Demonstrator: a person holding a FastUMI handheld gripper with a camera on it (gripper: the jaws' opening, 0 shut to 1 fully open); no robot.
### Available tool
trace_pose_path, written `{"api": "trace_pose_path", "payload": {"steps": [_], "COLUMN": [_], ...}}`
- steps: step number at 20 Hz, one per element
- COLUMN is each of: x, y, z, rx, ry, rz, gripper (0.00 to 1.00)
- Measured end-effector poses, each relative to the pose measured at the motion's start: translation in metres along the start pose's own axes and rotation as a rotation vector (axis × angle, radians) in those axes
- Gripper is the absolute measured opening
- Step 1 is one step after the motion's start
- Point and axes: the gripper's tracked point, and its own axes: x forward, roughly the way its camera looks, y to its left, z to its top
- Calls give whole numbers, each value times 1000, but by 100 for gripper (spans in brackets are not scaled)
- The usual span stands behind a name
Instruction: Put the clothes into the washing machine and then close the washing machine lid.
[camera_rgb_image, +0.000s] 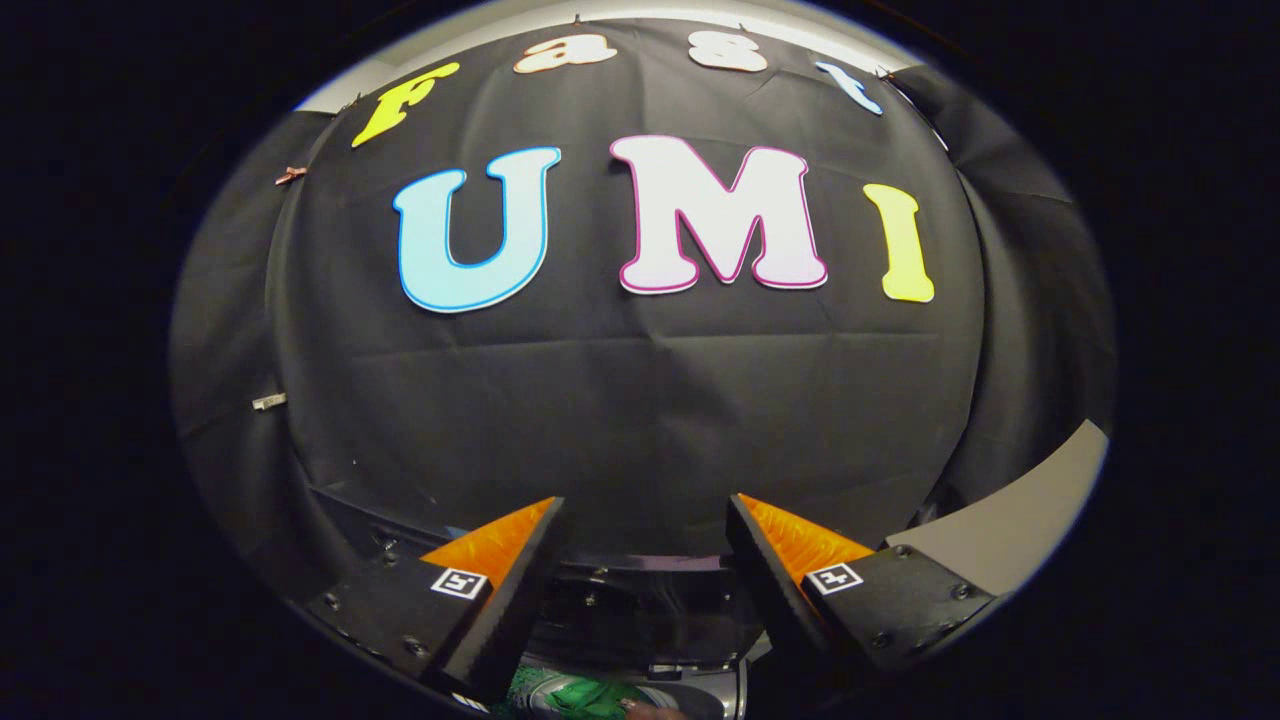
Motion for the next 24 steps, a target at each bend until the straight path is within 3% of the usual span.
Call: {"api": "trace_pose_path", "payload": {"steps": [8, 24], "x": [-12, -122], "y": [-4, 3], "z": [-7, -52], "rx": [-5, 10], "ry": [58, 189], "rz": [-17, -19], "gripper": [100, 100]}}
